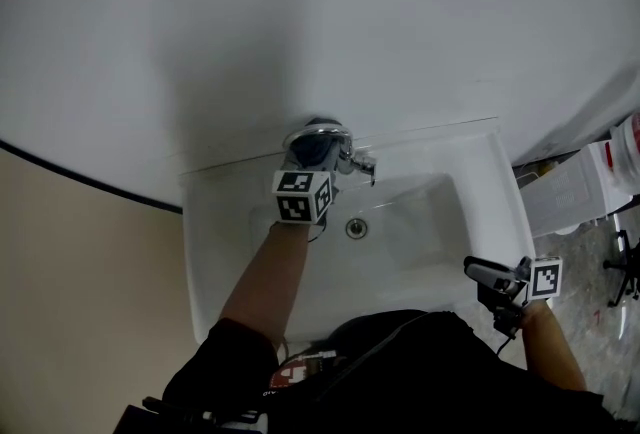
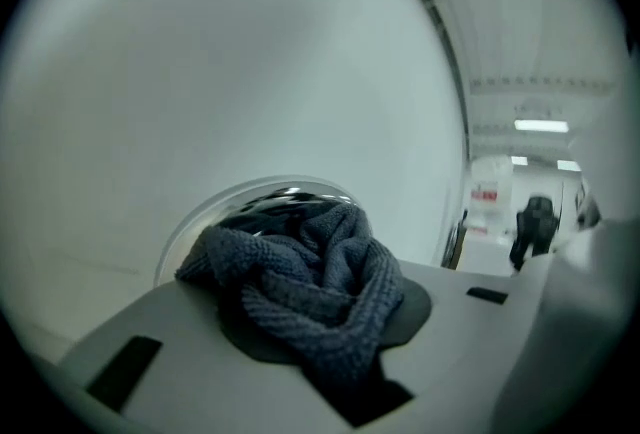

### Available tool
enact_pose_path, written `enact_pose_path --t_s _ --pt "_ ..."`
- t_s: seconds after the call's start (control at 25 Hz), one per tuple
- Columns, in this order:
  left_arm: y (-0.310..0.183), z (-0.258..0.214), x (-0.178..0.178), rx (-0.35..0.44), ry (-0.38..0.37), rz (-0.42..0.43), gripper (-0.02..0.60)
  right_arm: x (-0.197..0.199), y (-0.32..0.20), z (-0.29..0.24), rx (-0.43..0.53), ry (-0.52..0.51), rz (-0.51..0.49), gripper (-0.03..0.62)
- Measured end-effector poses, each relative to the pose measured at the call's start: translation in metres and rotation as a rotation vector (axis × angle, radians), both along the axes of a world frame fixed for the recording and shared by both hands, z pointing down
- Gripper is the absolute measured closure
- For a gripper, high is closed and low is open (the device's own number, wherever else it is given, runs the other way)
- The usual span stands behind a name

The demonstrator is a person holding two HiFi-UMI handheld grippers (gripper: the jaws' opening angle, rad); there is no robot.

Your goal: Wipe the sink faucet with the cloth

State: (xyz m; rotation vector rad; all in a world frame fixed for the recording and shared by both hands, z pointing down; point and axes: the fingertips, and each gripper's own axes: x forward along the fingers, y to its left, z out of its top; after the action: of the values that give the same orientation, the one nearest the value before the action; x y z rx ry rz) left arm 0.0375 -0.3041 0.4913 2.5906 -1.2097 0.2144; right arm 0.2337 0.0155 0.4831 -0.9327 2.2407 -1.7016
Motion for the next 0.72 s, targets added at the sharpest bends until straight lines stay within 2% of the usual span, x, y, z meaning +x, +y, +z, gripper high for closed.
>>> enact_pose_path --t_s 0.12,0.28,0.36,0.4,0.44,0.48,0.52,0.56,0.64,0.72 --pt "0.0 0.009 0.011 0.208 -0.339 0.062 0.476 0.002 -0.001 0.007 0.002 0.007 0.01 0.361" --pt "0.015 0.019 0.027 0.464 -0.875 0.229 0.477 0.001 0.004 0.007 -0.014 0.021 -0.002 0.361" --pt "0.016 0.034 0.032 0.525 -1.077 0.29 0.476 -0.004 0.0 0.005 -0.015 0.017 -0.022 0.361" --pt "0.013 0.045 0.033 0.516 -1.125 0.306 0.476 -0.007 -0.003 0.007 -0.014 0.016 -0.034 0.361" --pt "0.01 0.058 0.034 0.47 -1.124 0.316 0.476 -0.009 -0.007 0.007 -0.013 0.016 -0.044 0.361" --pt "0.008 0.069 0.035 0.384 -1.066 0.32 0.476 -0.011 -0.009 0.007 -0.013 0.018 -0.053 0.361" --pt "0.007 0.079 0.034 0.271 -0.952 0.314 0.476 -0.013 -0.011 0.006 -0.014 0.019 -0.059 0.361" --pt "0.007 0.085 0.032 0.148 -0.796 0.294 0.476 -0.015 -0.012 0.004 -0.016 0.02 -0.063 0.361" --pt "0.004 0.088 0.013 -0.081 -0.437 0.208 0.476 -0.017 -0.012 0.002 -0.016 0.022 -0.063 0.361" --pt "0.001 0.086 -0.026 -0.237 -0.148 0.092 0.476 -0.017 -0.012 0.001 -0.012 0.025 -0.052 0.361"
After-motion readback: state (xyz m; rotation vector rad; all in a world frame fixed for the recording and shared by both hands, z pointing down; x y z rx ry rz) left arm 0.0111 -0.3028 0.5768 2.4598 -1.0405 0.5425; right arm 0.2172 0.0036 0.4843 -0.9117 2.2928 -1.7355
